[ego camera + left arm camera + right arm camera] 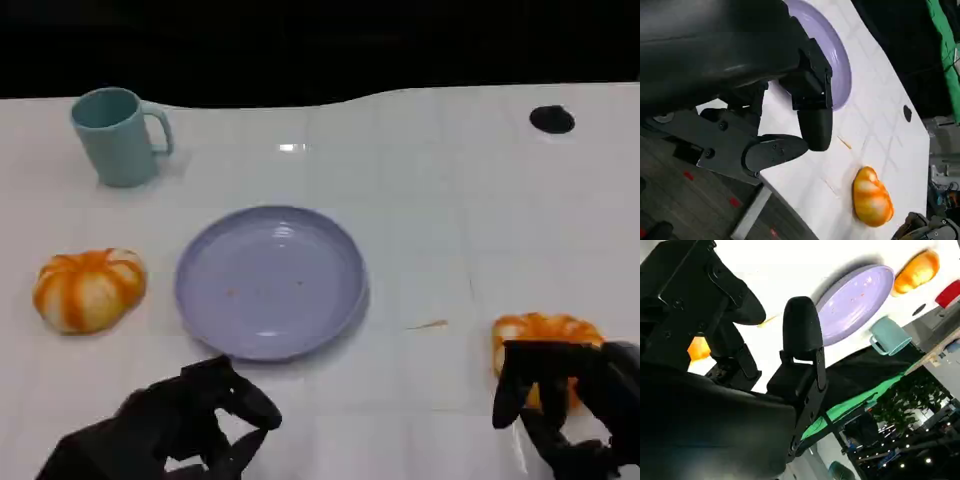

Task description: Grasp the bread from the table and place it into the plate.

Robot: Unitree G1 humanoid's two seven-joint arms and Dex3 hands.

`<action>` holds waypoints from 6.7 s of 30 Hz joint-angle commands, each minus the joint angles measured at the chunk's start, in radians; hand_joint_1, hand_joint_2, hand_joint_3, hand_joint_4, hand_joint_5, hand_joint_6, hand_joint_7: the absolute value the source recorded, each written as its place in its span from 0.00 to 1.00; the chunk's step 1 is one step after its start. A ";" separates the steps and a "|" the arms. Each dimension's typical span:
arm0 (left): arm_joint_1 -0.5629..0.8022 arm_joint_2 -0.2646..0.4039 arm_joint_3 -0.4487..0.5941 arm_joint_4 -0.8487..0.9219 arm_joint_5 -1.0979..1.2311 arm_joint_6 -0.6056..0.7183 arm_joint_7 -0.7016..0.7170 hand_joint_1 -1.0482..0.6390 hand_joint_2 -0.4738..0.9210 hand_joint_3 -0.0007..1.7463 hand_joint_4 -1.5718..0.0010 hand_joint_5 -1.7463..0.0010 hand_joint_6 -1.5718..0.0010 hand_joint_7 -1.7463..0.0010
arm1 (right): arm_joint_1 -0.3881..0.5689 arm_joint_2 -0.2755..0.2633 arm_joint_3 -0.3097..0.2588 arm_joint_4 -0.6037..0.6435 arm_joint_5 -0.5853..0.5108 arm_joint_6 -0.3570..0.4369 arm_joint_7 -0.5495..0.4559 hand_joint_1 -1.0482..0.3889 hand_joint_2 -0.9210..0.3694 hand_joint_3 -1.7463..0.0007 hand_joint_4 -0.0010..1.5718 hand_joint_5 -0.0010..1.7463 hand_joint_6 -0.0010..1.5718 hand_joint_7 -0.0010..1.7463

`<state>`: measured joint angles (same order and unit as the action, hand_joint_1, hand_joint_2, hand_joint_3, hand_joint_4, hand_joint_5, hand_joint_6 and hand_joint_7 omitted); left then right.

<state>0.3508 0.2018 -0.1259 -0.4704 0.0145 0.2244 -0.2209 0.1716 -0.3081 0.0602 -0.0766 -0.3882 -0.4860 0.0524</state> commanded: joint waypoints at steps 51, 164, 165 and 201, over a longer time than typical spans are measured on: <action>-0.005 0.014 0.009 0.012 0.005 -0.014 -0.007 0.48 0.93 0.36 0.59 0.00 0.60 0.28 | 0.021 -0.032 -0.035 -0.217 -0.129 0.191 0.011 0.69 0.54 0.38 0.48 0.52 0.50 0.25; -0.001 -0.007 -0.027 -0.020 0.038 0.011 0.007 0.48 0.91 0.37 0.59 0.00 0.60 0.27 | -0.420 -0.004 0.221 0.249 -0.319 0.163 -0.380 0.65 0.56 0.22 0.63 1.00 0.57 0.79; 0.000 -0.007 -0.026 -0.022 0.036 0.013 0.006 0.48 0.92 0.37 0.59 0.00 0.60 0.27 | -0.429 0.014 0.221 0.253 -0.300 0.161 -0.368 0.66 0.57 0.20 0.63 1.00 0.57 0.78; 0.019 -0.023 -0.047 -0.048 0.048 0.021 0.012 0.48 0.92 0.37 0.60 0.00 0.60 0.27 | -0.761 0.364 0.337 0.696 -0.207 0.143 -0.336 0.66 0.48 0.20 0.62 1.00 0.46 1.00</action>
<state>0.3613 0.1753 -0.1752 -0.5008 0.0613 0.2444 -0.2173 -0.5480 0.0462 0.3958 0.5870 -0.5978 -0.3564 -0.2672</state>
